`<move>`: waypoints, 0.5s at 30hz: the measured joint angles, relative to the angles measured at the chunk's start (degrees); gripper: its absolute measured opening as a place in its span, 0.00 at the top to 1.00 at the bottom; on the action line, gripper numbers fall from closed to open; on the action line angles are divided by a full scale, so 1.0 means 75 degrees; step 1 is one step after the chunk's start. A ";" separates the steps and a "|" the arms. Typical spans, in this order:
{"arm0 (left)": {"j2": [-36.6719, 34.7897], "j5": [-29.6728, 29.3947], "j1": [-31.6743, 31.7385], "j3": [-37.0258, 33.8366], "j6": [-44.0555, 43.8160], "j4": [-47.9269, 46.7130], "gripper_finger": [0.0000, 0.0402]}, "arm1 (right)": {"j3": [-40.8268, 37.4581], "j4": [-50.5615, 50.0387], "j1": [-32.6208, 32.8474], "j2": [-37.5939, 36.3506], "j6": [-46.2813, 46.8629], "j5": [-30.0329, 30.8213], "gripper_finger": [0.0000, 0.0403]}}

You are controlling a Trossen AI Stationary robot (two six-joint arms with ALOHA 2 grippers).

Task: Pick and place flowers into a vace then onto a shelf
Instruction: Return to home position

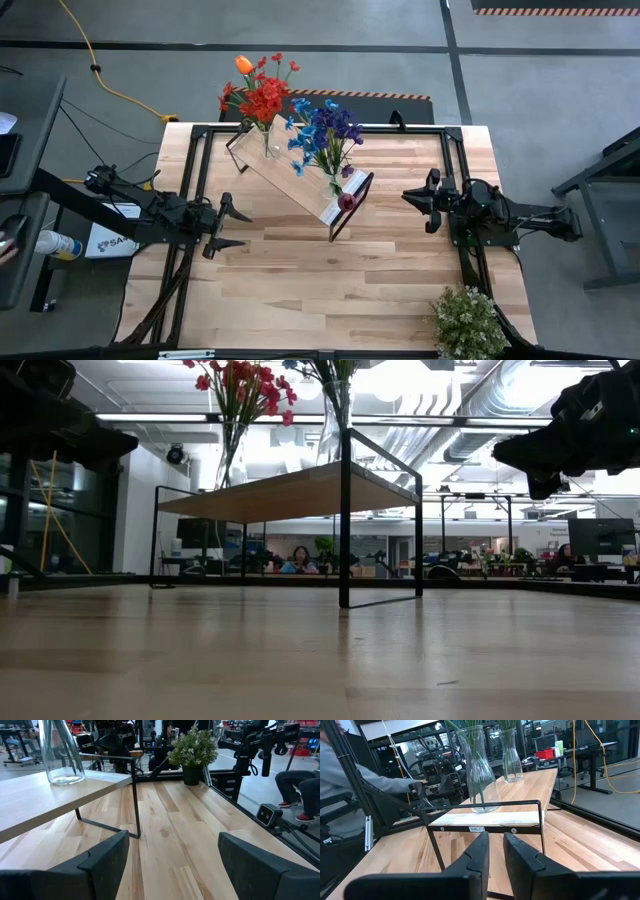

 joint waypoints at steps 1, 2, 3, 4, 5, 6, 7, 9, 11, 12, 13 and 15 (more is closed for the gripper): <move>0.0000 0.0001 0.0000 0.0000 0.0000 0.0000 0.16 | 0.0000 0.0000 -0.0001 0.0000 0.0001 0.0000 0.88; 0.0000 0.0003 0.0000 0.0000 0.0000 0.0000 0.16 | -0.0003 0.0000 0.0000 0.0000 0.0001 0.0000 0.87; 0.0000 0.0002 0.0000 0.0000 0.0000 0.0000 0.16 | -0.0003 0.0000 -0.0001 0.0000 0.0001 0.0000 0.87; 0.0000 0.0003 0.0000 0.0000 0.0000 0.0000 0.16 | -0.0003 0.0000 0.0002 0.0000 0.0001 0.0000 0.87; 0.0000 0.0001 0.0000 0.0000 0.0000 0.0000 0.16 | -0.0003 0.0000 0.0000 0.0000 0.0001 0.0000 0.87; 0.0000 0.0000 0.0000 0.0000 0.0000 0.0000 0.16 | -0.0003 0.0000 -0.0001 0.0000 0.0001 0.0000 0.87; 0.0000 0.0002 0.0000 0.0000 0.0000 0.0000 0.16 | -0.0003 0.0000 -0.0001 0.0000 0.0001 0.0000 0.87; 0.0000 0.0002 0.0000 0.0000 0.0000 0.0000 0.16 | -0.0003 0.0000 -0.0001 0.0000 0.0001 0.0000 0.87; 0.0000 0.0001 0.0000 0.0000 0.0000 0.0000 0.16 | -0.0003 0.0000 0.0001 0.0001 0.0001 0.0000 0.88; 0.0000 0.0003 0.0000 0.0000 0.0000 0.0000 0.16 | -0.0003 0.0000 0.0000 0.0001 0.0001 0.0000 0.88; 0.0000 0.0003 0.0000 0.0000 0.0000 0.0000 0.16 | -0.0003 0.0000 0.0002 0.0000 0.0001 0.0000 0.88; 0.0000 0.0000 0.0000 0.0000 0.0000 0.0000 0.16 | -0.0003 0.0000 -0.0001 0.0000 0.0001 0.0000 0.88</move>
